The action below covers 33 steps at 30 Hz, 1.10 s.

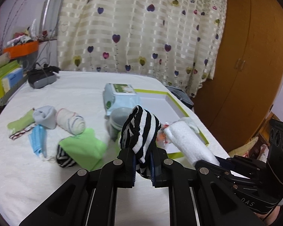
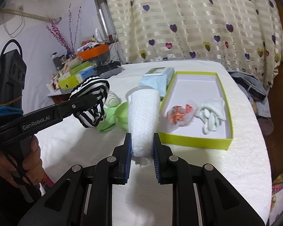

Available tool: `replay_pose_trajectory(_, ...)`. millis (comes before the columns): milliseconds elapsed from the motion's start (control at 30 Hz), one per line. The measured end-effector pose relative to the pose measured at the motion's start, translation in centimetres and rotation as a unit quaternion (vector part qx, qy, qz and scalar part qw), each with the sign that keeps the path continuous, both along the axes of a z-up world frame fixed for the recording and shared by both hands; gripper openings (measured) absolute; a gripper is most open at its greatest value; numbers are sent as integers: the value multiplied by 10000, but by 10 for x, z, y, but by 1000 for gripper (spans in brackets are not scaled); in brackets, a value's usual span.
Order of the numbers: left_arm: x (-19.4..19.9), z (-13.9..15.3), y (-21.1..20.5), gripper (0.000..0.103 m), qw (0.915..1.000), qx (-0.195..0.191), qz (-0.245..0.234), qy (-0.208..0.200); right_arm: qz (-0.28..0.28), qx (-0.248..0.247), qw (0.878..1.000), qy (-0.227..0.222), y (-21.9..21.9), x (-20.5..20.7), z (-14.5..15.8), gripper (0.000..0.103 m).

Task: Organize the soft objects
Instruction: 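Lift and carry the striped sock with the left gripper while the right carries the towel to the box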

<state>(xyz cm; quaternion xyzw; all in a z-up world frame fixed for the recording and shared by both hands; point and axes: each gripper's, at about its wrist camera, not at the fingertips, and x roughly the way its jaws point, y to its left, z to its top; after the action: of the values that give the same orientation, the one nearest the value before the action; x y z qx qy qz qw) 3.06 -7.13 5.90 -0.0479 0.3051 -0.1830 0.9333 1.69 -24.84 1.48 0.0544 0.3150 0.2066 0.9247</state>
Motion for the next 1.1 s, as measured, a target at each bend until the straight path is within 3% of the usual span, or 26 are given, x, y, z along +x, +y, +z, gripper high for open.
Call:
replay_pose_trajectory(600, 18, -4, -58, 11, 9975, 12, -686, 160, -702, -41, 9974, 156, -49, 12, -1, 21)
replay_pose_trajectory(1100, 50, -26, -97, 11, 9933, 95, -968, 629, -1006, -150, 9925, 672, -74, 32, -18, 21)
